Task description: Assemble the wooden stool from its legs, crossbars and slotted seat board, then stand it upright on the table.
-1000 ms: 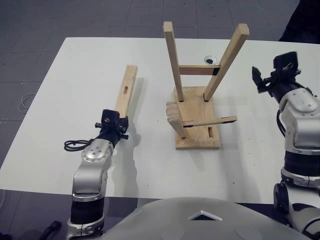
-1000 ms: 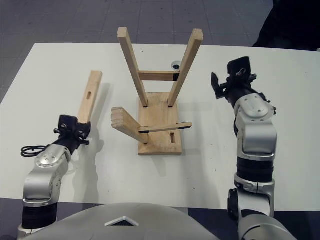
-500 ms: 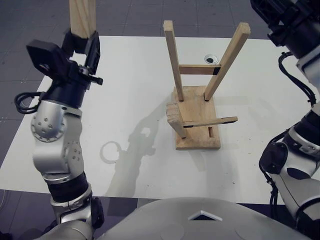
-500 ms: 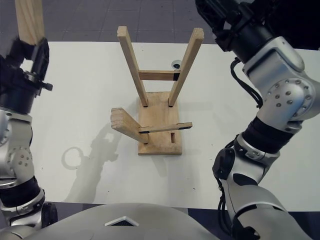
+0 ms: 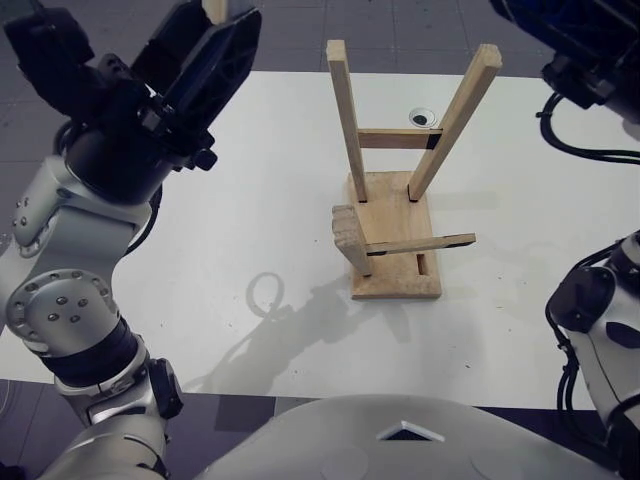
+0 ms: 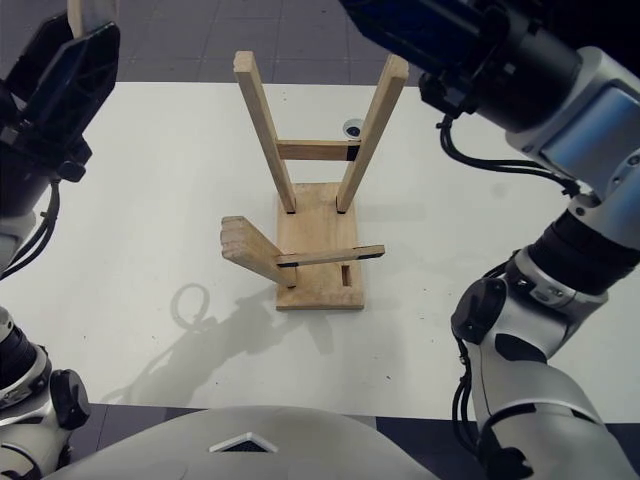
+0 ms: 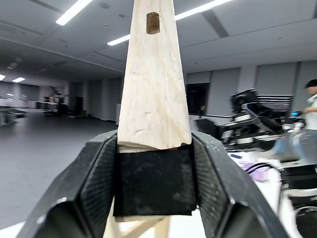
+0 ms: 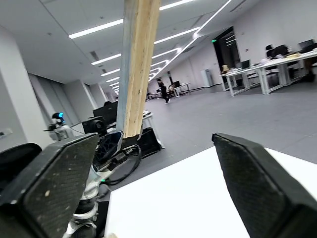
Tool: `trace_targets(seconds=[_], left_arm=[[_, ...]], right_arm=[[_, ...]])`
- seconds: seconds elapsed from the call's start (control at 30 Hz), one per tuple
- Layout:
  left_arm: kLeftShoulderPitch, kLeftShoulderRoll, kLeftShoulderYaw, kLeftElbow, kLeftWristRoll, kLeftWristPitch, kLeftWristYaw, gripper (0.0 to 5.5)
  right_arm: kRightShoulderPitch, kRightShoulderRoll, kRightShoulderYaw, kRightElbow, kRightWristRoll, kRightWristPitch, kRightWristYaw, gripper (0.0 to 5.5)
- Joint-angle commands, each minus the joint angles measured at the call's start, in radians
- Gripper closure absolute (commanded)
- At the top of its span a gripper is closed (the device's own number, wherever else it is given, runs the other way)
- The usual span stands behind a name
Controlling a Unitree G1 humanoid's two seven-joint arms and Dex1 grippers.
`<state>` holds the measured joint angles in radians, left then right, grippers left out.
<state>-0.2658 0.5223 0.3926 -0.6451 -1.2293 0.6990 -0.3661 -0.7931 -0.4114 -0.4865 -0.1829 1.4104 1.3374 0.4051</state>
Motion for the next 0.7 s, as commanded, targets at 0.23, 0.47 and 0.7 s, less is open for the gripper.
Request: trace_targets(seconds=[0.23,0.47,0.7], left_arm=[[0.000,0.028,-0.106,0.020,-0.357,0.047,0.051,3.43],[0.022,0.036,-0.175,0.046,-0.348,0.057,0.019,3.43],[0.034,0.033,-0.194,0.040,-0.387,0.044,0.014,3.43]], right_arm=[[0.034,0.100,0.163,0.020,0.146,-0.117,-0.082,0.75],[0.045,0.098,0.246,-0.005,0.348,-0.191,-0.176,0.75],[0.049,0.086,0.298,0.003,0.380,-0.269,-0.204,0.75]])
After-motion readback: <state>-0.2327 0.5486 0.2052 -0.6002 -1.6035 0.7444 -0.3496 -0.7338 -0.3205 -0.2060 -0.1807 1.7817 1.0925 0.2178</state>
